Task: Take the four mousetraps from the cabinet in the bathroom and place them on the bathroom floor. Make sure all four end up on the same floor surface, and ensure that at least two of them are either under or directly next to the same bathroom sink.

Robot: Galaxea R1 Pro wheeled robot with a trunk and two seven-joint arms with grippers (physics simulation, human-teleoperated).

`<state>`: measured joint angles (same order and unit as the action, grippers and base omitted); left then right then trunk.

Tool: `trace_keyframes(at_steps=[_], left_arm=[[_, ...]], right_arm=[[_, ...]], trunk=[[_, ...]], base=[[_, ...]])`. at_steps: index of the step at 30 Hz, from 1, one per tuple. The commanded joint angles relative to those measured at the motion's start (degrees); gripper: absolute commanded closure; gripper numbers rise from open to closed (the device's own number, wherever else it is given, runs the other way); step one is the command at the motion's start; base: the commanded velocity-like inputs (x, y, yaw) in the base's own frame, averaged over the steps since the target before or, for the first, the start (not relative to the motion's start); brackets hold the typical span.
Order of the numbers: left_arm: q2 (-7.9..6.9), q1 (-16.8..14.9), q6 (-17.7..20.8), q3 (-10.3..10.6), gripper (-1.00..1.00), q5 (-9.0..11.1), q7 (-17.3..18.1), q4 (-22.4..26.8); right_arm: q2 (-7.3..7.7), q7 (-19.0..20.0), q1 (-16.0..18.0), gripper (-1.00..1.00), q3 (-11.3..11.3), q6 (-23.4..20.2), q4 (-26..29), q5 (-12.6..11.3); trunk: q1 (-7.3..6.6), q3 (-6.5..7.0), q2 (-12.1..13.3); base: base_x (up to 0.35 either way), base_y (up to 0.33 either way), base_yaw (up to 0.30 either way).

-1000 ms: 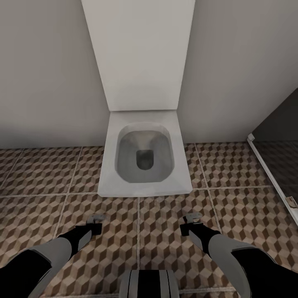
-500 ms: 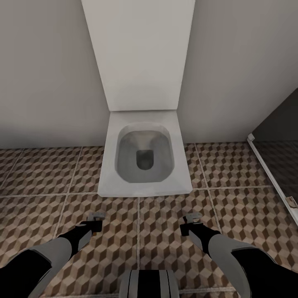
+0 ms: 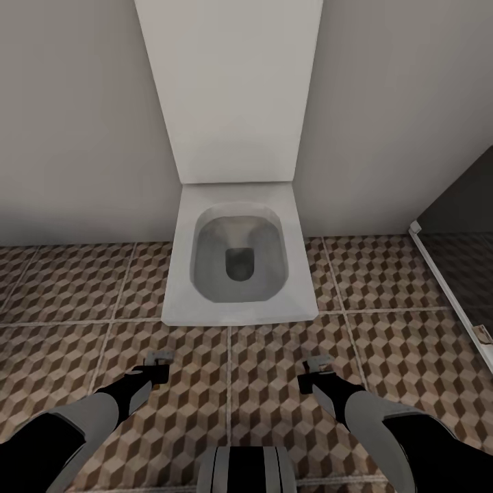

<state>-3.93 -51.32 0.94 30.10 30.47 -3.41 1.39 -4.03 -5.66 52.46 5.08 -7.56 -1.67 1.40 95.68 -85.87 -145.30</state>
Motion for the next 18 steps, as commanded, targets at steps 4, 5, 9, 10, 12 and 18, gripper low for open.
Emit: trace_keyframes(at_steps=[4, 5, 9, 10, 12, 18], left_arm=[[-0.02, 0.00, 0.12, 0.49, 1.00, 0.27, -0.20, 0.10], [-0.02, 0.00, 0.12, 0.49, 1.00, 0.26, -0.20, 0.10], [-0.02, 0.00, 0.12, 0.50, 1.00, 0.22, -0.20, 0.10], [-0.02, 0.00, 0.10, 0.53, 1.00, 0.19, -0.20, 0.10], [-0.10, 0.02, 0.07, 0.51, 1.00, 0.18, -0.15, 0.10], [-0.23, 0.04, -0.34, 0.59, 1.00, -0.38, 0.43, 0.16]], right_arm=[[-0.02, -0.06, 0.02, 1.00, 0.46, -0.18, -0.09, 0.01], [-0.02, -0.06, 0.02, 1.00, 0.46, -0.18, -0.09, 0.01], [-0.01, -0.06, 0.02, 1.00, 0.46, -0.17, -0.09, 0.01], [-0.01, -0.06, 0.02, 1.00, 0.46, -0.17, -0.09, 0.01], [-0.01, -0.06, 0.02, 1.00, 0.46, -0.17, -0.09, 0.01], [0.04, -0.06, 0.03, 1.00, 0.46, -0.17, -0.09, -0.07]], trunk=[[-0.01, -0.03, -0.01], [-0.01, -0.03, -0.01], [-0.01, -0.03, -0.01], [-0.01, -0.03, -0.01], [-0.01, -0.03, -0.01], [-0.01, -0.03, -0.01]], base=[[0.000, 0.000, 0.000], [0.000, 0.000, 0.000], [0.000, 0.000, 0.000], [0.000, 0.000, 0.000], [0.000, 0.000, 0.000], [0.000, 0.000, 0.000]])
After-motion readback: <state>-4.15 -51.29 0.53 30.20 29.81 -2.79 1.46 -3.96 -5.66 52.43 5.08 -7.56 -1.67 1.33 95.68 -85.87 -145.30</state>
